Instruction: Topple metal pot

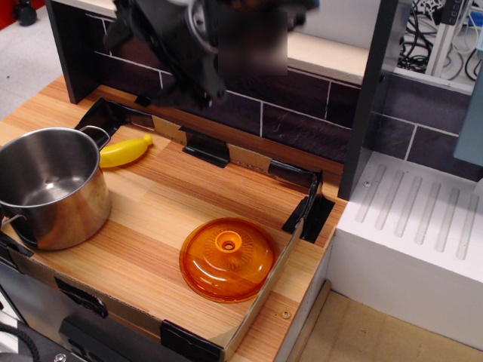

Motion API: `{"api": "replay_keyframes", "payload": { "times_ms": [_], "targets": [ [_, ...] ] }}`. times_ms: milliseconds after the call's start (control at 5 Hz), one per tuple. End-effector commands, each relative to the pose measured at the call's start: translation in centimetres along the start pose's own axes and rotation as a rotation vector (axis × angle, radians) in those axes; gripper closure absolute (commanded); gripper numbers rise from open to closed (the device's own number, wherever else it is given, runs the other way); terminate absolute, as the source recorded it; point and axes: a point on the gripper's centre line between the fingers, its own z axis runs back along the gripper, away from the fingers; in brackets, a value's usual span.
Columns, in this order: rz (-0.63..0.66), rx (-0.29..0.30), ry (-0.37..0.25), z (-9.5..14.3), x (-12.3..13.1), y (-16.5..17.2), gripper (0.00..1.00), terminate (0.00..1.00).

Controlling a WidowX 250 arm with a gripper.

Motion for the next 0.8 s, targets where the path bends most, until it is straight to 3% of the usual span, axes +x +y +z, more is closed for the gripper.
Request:
{"api": "replay_keyframes", "payload": {
  "times_ms": [0, 200, 600],
  "targets": [
    [0.028, 0.077, 0.034, -3.3, -0.4, -1.9, 0.00, 0.00],
    [0.015, 0.068, 0.006, -4.7, -1.4, -2.9, 0.00, 0.00],
    [0.023, 0.111, -0.002, -6.6, -3.2, -1.6, 0.00, 0.00]
  ]
}}
